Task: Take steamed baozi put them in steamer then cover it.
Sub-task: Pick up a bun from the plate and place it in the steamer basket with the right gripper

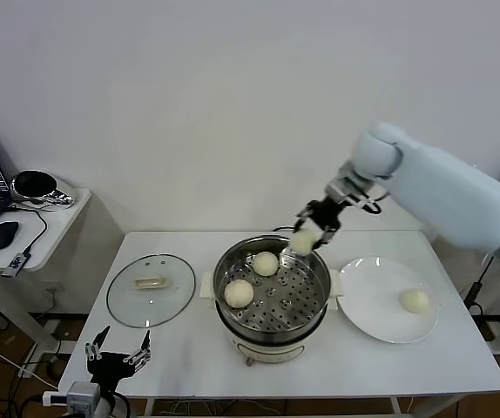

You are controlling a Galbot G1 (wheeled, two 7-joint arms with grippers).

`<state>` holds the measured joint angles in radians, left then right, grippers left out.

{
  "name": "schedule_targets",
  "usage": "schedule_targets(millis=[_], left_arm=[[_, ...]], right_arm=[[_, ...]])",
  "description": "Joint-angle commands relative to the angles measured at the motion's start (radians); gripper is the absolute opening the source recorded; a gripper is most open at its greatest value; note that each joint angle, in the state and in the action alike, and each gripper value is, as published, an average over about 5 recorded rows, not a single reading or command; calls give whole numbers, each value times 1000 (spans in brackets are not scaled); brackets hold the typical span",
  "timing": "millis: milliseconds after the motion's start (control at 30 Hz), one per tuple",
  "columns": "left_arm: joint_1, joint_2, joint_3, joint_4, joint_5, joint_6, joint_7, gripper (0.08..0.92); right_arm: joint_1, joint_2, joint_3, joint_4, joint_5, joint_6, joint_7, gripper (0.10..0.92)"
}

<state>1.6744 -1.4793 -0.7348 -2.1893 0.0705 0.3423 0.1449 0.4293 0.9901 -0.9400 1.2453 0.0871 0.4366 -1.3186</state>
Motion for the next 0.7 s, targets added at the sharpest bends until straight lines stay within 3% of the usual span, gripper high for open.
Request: schedule_targets(millis=[33,267,700], left_arm=[[3,-9,-3,-24,0,-2,0,823],[1,-15,-3,-37,-1,-4,-2,823],[-7,-16,-2,-26,-7,-4,-1,823]], right_arm=[[34,110,-98,113,-183,377,58,558],[11,115,-163,183,-362,392,171,559],[-8,95,-228,277,-317,390,161,560]])
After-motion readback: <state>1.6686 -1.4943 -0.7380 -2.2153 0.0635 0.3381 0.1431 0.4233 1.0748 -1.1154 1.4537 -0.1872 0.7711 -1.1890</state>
